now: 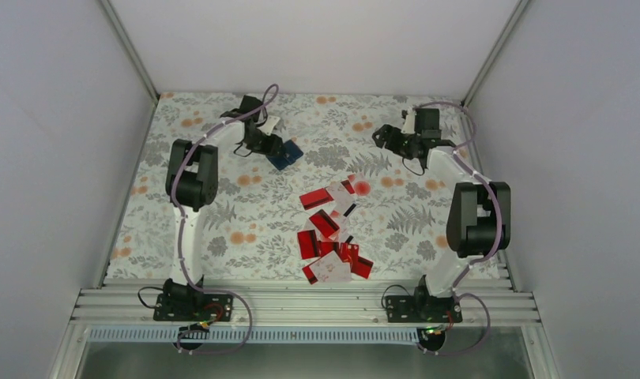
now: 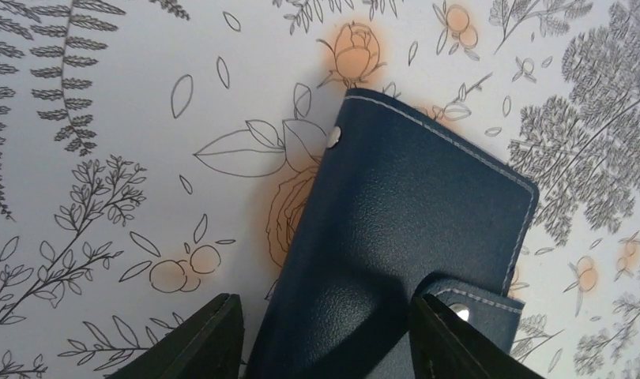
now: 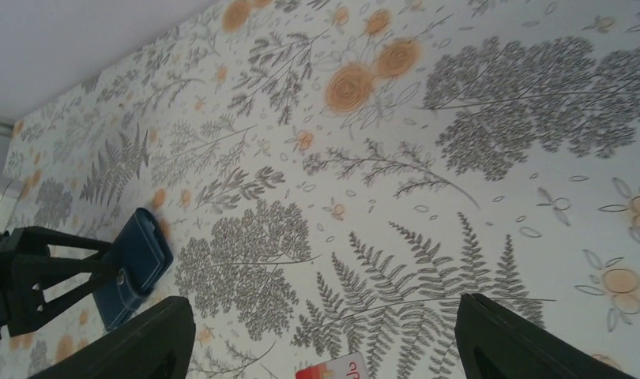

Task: Put the credit cards into the card holder

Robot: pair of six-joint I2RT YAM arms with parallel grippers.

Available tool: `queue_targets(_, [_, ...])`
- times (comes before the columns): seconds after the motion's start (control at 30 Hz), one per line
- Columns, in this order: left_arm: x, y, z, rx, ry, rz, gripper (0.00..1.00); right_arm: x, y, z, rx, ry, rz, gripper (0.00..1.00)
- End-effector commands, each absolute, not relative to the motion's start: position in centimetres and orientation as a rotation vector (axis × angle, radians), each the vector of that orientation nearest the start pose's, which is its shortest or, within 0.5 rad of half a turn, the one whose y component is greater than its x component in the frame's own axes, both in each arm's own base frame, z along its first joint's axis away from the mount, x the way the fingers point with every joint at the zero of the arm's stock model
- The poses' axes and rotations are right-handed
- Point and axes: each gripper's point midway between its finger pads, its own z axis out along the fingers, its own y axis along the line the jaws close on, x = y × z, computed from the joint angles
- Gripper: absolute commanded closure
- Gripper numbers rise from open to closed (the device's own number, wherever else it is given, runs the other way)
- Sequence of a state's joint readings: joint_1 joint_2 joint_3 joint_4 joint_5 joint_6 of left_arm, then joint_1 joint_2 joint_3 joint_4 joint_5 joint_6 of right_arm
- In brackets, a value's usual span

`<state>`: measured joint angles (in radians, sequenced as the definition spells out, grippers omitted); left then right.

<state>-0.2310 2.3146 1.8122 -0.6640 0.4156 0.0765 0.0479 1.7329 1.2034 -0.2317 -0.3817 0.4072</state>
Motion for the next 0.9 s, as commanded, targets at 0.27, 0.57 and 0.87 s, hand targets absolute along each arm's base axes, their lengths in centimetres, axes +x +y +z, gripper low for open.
queue_targets(0.27, [44.5,-17.1,0.1,0.380,2.846,-0.517,0.78,46.6,13.5,14.9,0.108,2.398,0.750,0.25])
queue_targets(0.57, [38.1,-19.3,0.1,0.136,2.804,-0.916,0.97,43.7,22.1,13.7,-0.033,2.474,0.883,0.27])
queue_targets(0.87, [33.1,-16.3,0.4,-0.134,2.887,-0.789,0.97,41.0,32.2,10.4,-0.183,2.615,0.992,0.34])
